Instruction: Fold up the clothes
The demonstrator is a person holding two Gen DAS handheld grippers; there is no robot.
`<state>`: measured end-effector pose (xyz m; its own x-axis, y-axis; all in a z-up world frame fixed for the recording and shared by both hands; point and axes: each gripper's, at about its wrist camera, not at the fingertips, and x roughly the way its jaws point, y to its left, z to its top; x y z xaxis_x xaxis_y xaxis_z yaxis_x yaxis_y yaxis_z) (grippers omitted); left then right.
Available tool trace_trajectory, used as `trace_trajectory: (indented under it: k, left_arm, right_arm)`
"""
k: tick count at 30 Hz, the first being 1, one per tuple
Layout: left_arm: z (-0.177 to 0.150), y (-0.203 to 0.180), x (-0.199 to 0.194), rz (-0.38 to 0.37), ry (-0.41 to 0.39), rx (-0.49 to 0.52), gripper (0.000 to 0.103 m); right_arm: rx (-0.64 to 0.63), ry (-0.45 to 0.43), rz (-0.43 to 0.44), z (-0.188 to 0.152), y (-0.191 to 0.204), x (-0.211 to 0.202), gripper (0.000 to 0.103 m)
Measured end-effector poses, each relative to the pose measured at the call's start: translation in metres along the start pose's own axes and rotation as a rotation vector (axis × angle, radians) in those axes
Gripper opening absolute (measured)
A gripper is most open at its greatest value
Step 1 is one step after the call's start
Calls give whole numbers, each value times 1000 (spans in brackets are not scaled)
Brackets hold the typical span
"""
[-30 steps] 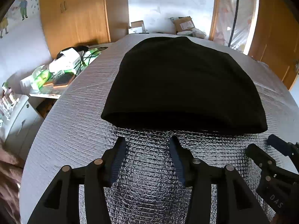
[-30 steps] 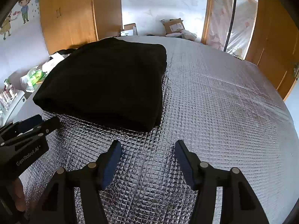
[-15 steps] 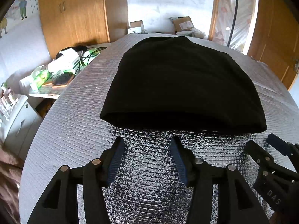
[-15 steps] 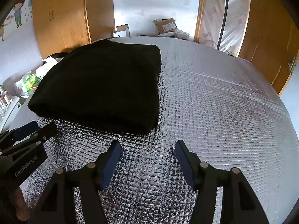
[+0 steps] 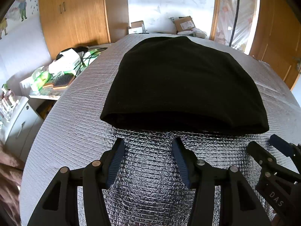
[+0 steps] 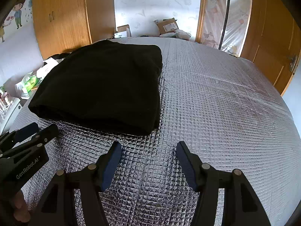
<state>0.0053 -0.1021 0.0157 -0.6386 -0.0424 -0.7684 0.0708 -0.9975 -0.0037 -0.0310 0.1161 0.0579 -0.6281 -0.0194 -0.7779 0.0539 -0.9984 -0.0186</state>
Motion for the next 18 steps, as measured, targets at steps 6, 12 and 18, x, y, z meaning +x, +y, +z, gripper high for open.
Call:
trace_trajectory:
  k: [6,12,18]
  left_arm:
    - [0,0,0,-3,0,-2,56]
    - [0,0,0,-6,0,-3,56]
    - [0,0,0,-6,0,-4,56]
  right_arm:
    - [0,0,0,5,-4,5,61]
    - [0,0,2,9,-9,11,61]
    - [-1,1,4,12,-14,14,61]
